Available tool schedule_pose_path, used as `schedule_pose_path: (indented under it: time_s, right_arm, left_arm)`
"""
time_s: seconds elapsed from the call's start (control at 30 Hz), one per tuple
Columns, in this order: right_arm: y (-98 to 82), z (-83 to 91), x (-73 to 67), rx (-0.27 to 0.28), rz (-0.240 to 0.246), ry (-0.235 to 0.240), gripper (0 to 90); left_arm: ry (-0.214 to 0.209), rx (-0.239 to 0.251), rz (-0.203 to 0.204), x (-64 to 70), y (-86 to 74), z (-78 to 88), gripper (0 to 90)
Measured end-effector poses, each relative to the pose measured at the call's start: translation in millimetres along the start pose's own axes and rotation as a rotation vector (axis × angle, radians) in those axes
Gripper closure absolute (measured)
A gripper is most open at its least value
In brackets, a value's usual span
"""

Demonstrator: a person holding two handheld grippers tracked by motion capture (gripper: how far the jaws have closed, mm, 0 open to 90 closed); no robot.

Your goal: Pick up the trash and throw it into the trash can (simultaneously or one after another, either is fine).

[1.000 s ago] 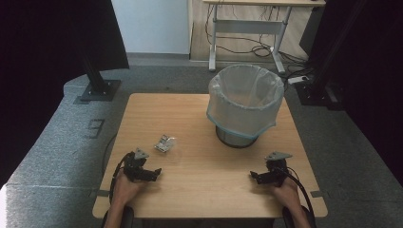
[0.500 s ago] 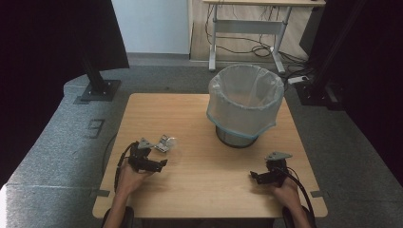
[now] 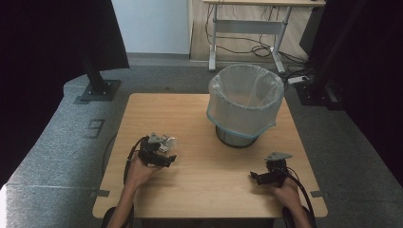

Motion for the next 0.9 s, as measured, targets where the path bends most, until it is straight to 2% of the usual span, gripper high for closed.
schedule_pose_path:
  time_s: [0.3, 0.4, 0.47, 0.57, 0.63, 0.9]
  right_arm:
    - [-0.4, 0.2, -0.6, -0.001, 0.004, 0.003, 0.0]
    - [-0.4, 0.2, -0.7, 0.0, 0.005, 0.003, 0.0]
    - [-0.6, 0.3, -0.9, -0.001, 0.006, 0.003, 0.0]
    - [-0.8, 0.5, -1.1, -0.001, 0.008, 0.004, 0.0]
    - [-0.8, 0.5, -1.2, -0.001, 0.008, 0.004, 0.0]
    - [-1.0, 0.6, -1.5, -0.001, 0.011, 0.005, 0.0]
  left_arm:
    - [-0.034, 0.006, -0.019, 6.6, 8.5, -11.0, 1.8]
    - [-0.026, 0.002, -0.031, 9.1, 10.2, -15.3, 2.9]
    - [-0.018, 0.0, -0.032, 8.7, 10.6, -17.1, 5.5]
    - [-0.016, 0.006, -0.027, 7.5, 11.6, -18.1, 14.4]
    - [-0.011, 0.004, -0.03, 6.5, 11.6, -18.7, 14.8]
    - [-0.017, 0.003, -0.036, 6.3, 10.3, -18.1, 27.1]
Point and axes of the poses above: each handheld gripper's, and its own axes: z roughly backward along the jaws, y roughly out of its top, x roughly to its right, the point moved 10 cm from there along -z, roughly forward along the jaws, and after that the axes turned 13 degrees about -x, right-handed, at the moved point
